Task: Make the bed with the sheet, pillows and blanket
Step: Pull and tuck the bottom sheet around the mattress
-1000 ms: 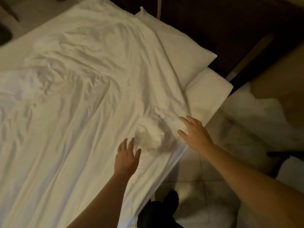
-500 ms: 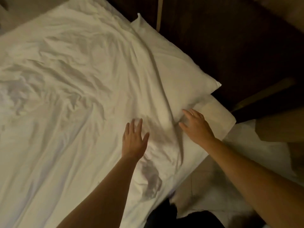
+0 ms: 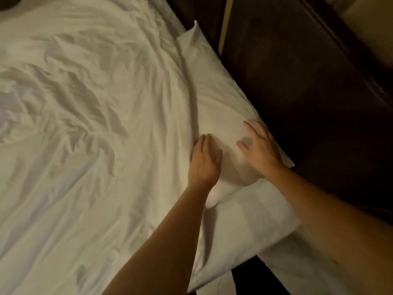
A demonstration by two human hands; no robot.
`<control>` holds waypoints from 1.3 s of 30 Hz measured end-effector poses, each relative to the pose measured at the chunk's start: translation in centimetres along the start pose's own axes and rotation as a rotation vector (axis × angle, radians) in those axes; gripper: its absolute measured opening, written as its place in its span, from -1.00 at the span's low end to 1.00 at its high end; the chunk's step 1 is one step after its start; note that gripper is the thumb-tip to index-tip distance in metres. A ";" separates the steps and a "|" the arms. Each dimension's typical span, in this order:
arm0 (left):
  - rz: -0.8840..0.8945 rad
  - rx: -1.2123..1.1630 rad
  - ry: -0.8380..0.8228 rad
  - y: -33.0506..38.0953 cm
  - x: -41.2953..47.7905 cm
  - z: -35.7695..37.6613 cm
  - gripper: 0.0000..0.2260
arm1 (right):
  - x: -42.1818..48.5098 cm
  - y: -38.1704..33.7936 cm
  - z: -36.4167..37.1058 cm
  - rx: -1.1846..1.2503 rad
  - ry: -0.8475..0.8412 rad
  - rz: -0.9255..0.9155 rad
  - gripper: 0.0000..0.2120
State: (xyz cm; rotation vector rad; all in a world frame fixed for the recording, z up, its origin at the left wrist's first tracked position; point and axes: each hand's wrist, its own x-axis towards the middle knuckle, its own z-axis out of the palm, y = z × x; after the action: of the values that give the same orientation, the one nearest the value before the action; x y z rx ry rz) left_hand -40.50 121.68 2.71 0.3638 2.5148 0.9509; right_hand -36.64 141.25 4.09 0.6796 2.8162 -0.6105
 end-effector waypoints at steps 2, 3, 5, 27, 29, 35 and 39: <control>-0.144 0.035 0.124 -0.5 1.6 0.2 -0.39 | 3.1 0.3 -0.8 0.026 -0.031 0.002 -0.31; -0.198 0.057 0.173 -0.8 2.1 0.1 -0.38 | 4.5 0.2 -1.2 0.038 -0.051 0.001 -0.29; -0.269 0.110 0.233 -1.5 2.8 -0.2 -0.36 | 7.0 0.1 -1.5 0.055 -0.111 0.007 -0.25; -0.559 0.248 0.292 -3.4 5.7 -2.0 -0.20 | 13.9 -0.7 1.2 0.182 -0.244 -0.079 -0.08; -0.547 0.154 0.318 -2.6 4.9 -1.2 -0.22 | 13.8 -0.5 1.6 0.165 -0.211 -0.092 -0.17; -0.688 -0.068 0.267 -3.1 4.6 0.4 -0.12 | 13.5 -0.7 1.8 0.138 -0.154 -0.119 -0.32; -0.663 -0.155 0.242 -4.5 5.2 0.9 -0.17 | 13.4 -0.4 2.2 0.121 -0.109 -0.155 -0.49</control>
State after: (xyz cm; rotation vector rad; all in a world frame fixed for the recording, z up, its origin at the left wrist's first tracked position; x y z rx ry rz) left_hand -45.03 120.85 -2.49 -0.6327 2.4679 0.9313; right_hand -48.39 145.26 -1.30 0.4356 2.7653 -0.8240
